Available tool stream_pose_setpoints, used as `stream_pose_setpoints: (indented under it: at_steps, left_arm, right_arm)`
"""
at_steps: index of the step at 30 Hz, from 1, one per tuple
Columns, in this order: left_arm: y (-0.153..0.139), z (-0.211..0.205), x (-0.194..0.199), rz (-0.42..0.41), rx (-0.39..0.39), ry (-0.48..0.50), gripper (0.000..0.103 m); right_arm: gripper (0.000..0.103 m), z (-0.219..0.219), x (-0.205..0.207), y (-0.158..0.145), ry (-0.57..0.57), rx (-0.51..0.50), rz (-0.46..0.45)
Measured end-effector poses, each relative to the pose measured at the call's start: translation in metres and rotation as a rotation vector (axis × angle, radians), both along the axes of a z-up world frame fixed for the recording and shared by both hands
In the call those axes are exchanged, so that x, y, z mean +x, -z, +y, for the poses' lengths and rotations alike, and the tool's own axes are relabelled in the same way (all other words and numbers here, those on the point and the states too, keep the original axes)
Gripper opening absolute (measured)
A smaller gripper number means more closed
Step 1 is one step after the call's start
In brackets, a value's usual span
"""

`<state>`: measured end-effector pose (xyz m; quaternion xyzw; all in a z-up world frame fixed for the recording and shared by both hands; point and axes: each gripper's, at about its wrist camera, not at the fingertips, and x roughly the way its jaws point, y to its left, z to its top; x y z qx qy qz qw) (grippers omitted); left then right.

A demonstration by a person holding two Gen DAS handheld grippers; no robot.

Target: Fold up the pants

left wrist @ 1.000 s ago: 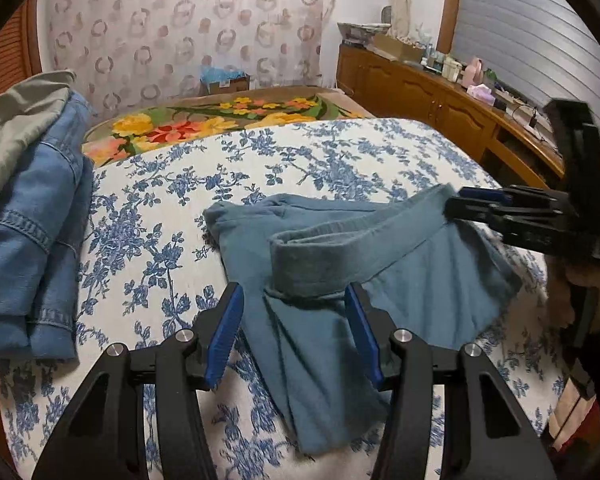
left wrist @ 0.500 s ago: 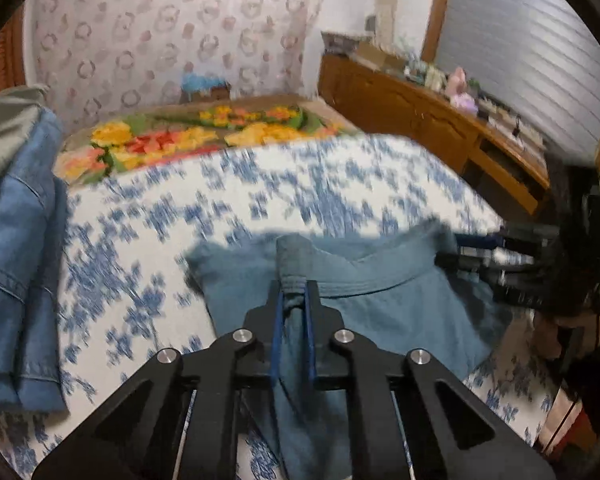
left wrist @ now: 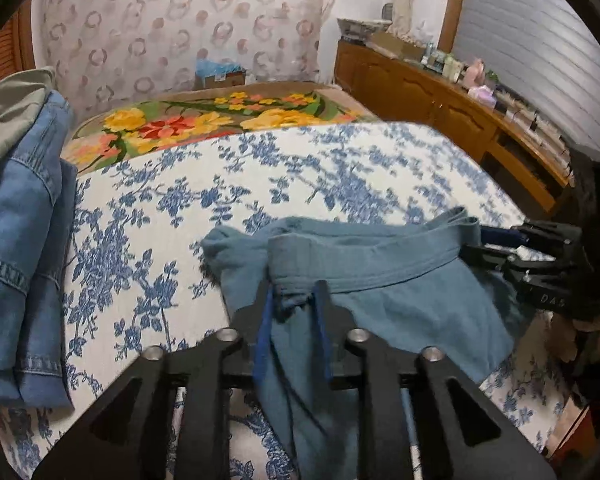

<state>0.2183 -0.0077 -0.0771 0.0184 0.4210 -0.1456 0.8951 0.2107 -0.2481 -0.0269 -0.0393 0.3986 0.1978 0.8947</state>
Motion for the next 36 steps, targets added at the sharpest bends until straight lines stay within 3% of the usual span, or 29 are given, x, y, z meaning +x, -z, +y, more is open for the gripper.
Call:
stream_pose_setpoints:
  at_steps: [5, 7, 15, 20, 32, 36]
  left_arm:
    - [0.012, 0.003, 0.0, 0.022, 0.016, -0.005, 0.043]
    - [0.014, 0.004, 0.0, 0.017, 0.021, -0.018, 0.052]
    - [0.022, 0.011, 0.0, 0.014, -0.003, -0.044, 0.065]
    - [0.024, 0.008, 0.003, 0.014, 0.039, -0.05, 0.077]
    - [0.025, 0.012, 0.005, 0.023, 0.035, -0.065, 0.082]
    - [0.025, 0.01, 0.005, 0.025, 0.037, -0.084, 0.083]
  right_arm:
    - [0.04, -0.001, 0.001, 0.002, -0.002, 0.013, 0.005]
    - [0.045, -0.001, 0.001, 0.002, -0.01, 0.02, 0.009]
    - [0.056, 0.013, -0.002, 0.004, -0.033, -0.053, -0.008]
    - [0.057, 0.016, -0.002, 0.004, -0.036, -0.074, -0.013]
    - [0.058, 0.012, -0.003, 0.002, -0.038, -0.089, -0.003]
    - [0.058, 0.007, -0.011, -0.004, -0.018, -0.029, 0.006]
